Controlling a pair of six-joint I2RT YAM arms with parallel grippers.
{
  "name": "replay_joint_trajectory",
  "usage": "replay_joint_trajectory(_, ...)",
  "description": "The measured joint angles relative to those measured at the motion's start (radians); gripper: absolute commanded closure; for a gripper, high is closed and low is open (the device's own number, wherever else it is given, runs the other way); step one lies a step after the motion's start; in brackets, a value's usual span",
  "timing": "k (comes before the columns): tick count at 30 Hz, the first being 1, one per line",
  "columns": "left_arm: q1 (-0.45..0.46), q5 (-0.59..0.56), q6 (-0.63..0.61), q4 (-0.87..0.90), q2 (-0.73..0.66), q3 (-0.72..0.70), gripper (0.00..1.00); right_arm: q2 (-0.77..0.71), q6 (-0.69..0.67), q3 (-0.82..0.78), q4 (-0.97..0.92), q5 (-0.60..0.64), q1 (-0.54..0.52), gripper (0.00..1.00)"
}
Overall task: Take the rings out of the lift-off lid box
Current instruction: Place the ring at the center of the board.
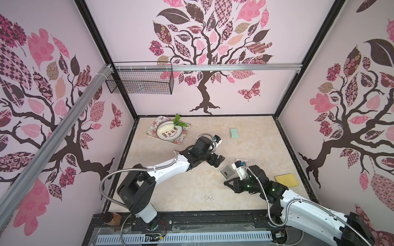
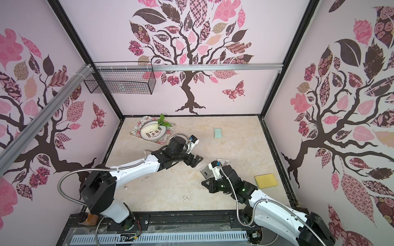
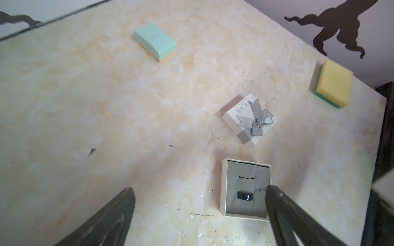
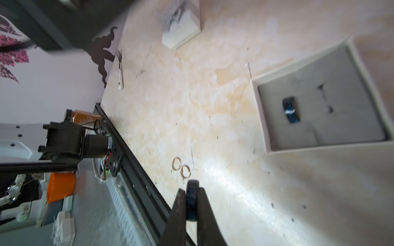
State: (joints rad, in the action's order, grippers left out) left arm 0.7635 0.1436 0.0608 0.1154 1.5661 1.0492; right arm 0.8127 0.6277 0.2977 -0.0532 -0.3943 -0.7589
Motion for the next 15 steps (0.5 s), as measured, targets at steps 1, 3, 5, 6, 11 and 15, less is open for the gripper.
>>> replay_joint_trajectory(1,-0.008,-0.005,0.001,-0.002,-0.03,-0.019,0.02,0.003,0.01,-0.015,0.001,-0.013,-0.018,1.0)
replay_joint_trajectory(3,-0.024,-0.015,0.004,-0.002,-0.071,-0.064,0.02,0.023,0.032,-0.036,0.01,-0.027,-0.059,1.0)
replay_joint_trajectory(5,-0.035,-0.027,0.011,0.001,-0.097,-0.11,0.02,0.067,0.053,-0.048,0.037,-0.036,-0.1,1.0)
replay_joint_trajectory(6,-0.039,-0.03,0.016,0.005,-0.106,-0.135,0.02,0.095,0.062,-0.049,0.055,-0.042,-0.116,1.0)
replay_joint_trajectory(11,-0.04,-0.034,0.03,0.023,-0.132,-0.219,0.02,0.228,0.097,-0.051,0.183,-0.056,-0.142,1.0)
replay_joint_trajectory(15,-0.04,-0.034,0.045,0.021,-0.16,-0.253,0.02,0.321,0.12,-0.051,0.294,-0.063,-0.143,1.0)
